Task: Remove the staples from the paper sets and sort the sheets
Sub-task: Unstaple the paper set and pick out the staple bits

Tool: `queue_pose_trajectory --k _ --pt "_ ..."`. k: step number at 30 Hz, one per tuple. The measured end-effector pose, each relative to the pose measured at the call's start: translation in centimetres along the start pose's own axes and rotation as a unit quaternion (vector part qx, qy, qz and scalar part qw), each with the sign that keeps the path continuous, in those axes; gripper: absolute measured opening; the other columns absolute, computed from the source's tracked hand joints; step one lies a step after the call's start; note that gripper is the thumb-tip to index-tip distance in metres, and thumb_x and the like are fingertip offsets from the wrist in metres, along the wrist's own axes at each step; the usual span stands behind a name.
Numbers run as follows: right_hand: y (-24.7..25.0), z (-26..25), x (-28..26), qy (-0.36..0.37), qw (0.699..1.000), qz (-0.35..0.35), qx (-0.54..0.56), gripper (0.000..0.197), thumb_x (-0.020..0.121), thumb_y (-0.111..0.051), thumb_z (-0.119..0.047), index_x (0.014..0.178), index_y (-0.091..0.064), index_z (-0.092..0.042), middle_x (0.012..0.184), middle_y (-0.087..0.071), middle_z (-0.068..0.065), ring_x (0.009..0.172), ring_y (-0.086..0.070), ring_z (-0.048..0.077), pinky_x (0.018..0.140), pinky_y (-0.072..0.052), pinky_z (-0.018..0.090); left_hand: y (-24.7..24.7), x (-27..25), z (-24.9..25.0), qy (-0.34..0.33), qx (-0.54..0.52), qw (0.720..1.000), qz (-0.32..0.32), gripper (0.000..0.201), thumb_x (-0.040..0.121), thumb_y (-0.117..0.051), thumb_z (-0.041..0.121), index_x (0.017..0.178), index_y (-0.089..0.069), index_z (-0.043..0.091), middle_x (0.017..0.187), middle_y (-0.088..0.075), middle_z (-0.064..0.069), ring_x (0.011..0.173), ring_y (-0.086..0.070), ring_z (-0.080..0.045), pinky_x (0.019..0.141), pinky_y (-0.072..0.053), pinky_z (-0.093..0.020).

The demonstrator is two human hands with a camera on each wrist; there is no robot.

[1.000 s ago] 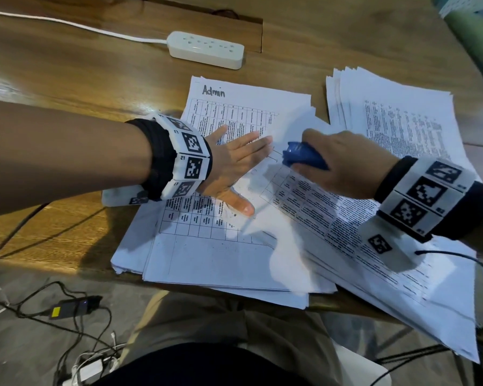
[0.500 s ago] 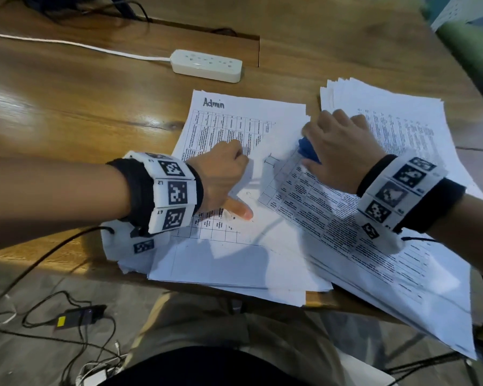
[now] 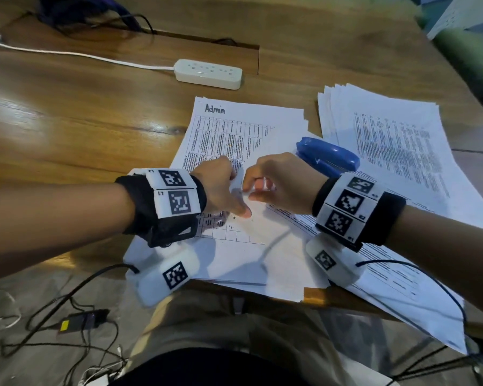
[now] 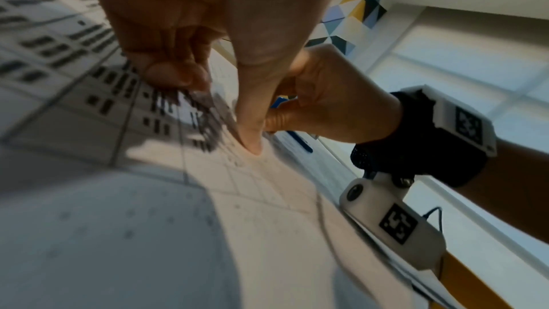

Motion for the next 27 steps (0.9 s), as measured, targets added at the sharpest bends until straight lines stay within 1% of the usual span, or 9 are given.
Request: queue_pose_trajectory --k 5,9,11,13,15,18,20,23,27 --pt "-0.11 -0.33 0.36 0.014 0.999 -0.025 -0.021 0.015 0.088 -0.058 -0.03 0.089 -0.065 -0.017 0.082 -0.052 -0.006 0.075 -0.044 0.011 0.074 -0.039 0.025 0.21 0.21 -0.03 0.002 0.018 1.0 -0.005 0.035 0.064 -0.081 0.039 0.074 -0.063 0.01 0.064 -0.052 -0.003 0.052 -0.04 -0.011 0.044 -0.031 -0.017" --pt "0.23 -0.13 0.26 0.018 0.999 -0.017 -0.027 0.016 0.089 -0.057 -0.029 0.088 -0.063 -0.015 0.081 -0.054 -0.005 0.073 -0.044 0.012 0.071 -0.036 0.024 0.21 0.56 -0.06 0.001 0.036 0.999 -0.001 0.041 0.064 -0.081 0.041 0.054 -0.053 0.014 0.05 -0.04 0.002 0.04 -0.038 -0.009 0.036 -0.025 -0.016" --pt "0.28 0.01 0.21 0.019 0.999 -0.009 -0.027 0.011 0.089 -0.058 -0.024 0.087 -0.063 -0.014 0.081 -0.053 -0.005 0.072 -0.044 0.012 0.07 -0.033 0.023 0.2 0.6 -0.06 -0.001 0.037 0.999 -0.001 0.036 0.065 -0.081 0.04 0.062 -0.062 0.01 0.052 -0.045 0.003 0.04 -0.042 -0.005 0.036 -0.029 -0.014" --pt "0.12 0.18 0.22 0.015 0.999 -0.011 -0.033 0.008 0.089 -0.057 -0.02 0.088 -0.063 -0.014 0.081 -0.051 -0.005 0.073 -0.043 0.013 0.07 -0.032 0.024 0.19 0.55 0.0 -0.006 0.044 0.999 -0.002 0.043 0.066 -0.08 0.041 0.081 -0.066 0.002 0.067 -0.052 -0.003 0.051 -0.041 -0.008 0.044 -0.03 -0.017" --pt "-0.01 0.31 0.28 0.009 0.999 -0.017 -0.038 0.008 0.089 -0.055 -0.016 0.089 -0.063 -0.013 0.082 -0.049 -0.004 0.075 -0.042 0.014 0.071 -0.031 0.024 0.2 0.54 0.09 -0.01 0.048 0.999 -0.002 0.052 0.066 -0.079 0.042 0.091 -0.062 0.0 0.08 -0.052 -0.007 0.064 -0.043 -0.017 0.052 -0.031 -0.024" --pt "0.0 0.53 0.25 0.008 0.999 -0.015 -0.03 0.009 0.088 -0.056 -0.014 0.088 -0.064 -0.012 0.082 -0.05 -0.004 0.075 -0.042 0.013 0.07 -0.031 0.023 0.2 0.59 0.15 -0.009 0.049 0.999 -0.004 0.057 0.067 -0.078 0.042 0.1 -0.057 0.001 0.087 -0.054 -0.007 0.073 -0.048 -0.02 0.054 -0.033 -0.025" --pt "0.05 0.46 0.18 0.014 1.0 0.001 -0.004 0.007 0.086 -0.059 -0.016 0.086 -0.064 -0.011 0.081 -0.05 -0.005 0.069 -0.042 0.01 0.063 -0.03 0.017 0.16 0.67 0.08 -0.009 0.052 0.999 -0.009 0.051 0.067 -0.078 0.042 0.095 -0.06 0.004 0.082 -0.054 -0.004 0.068 -0.047 -0.017 0.053 -0.032 -0.024" --pt "-0.02 0.16 0.28 0.019 0.999 0.013 0.042 0.009 0.085 -0.064 -0.019 0.083 -0.065 -0.01 0.08 -0.052 -0.008 0.059 -0.04 -0.003 0.06 -0.032 0.003 0.17 0.63 0.1 -0.004 0.044 0.999 -0.012 0.04 0.065 -0.08 0.041 0.07 -0.053 0.012 0.064 -0.044 0.001 0.056 -0.037 -0.013 0.051 -0.028 -0.024" --pt "-0.25 0.25 0.52 -0.005 0.998 0.001 0.065 0.01 0.085 -0.064 -0.019 0.088 -0.066 -0.01 0.083 -0.055 -0.006 0.059 -0.04 -0.011 0.06 -0.032 -0.002 0.24 0.74 0.17 0.007 0.019 1.0 -0.002 0.041 0.063 -0.082 0.037 0.064 -0.047 0.015 0.065 -0.038 -0.002 0.06 -0.035 -0.017 0.058 -0.028 -0.026"
Point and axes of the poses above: each hand's wrist, its own x-axis towards the middle knuckle, its own y-axis out of the back of the hand, z = x × y, the point moved 3 cm from there along x, towards the middle knuckle
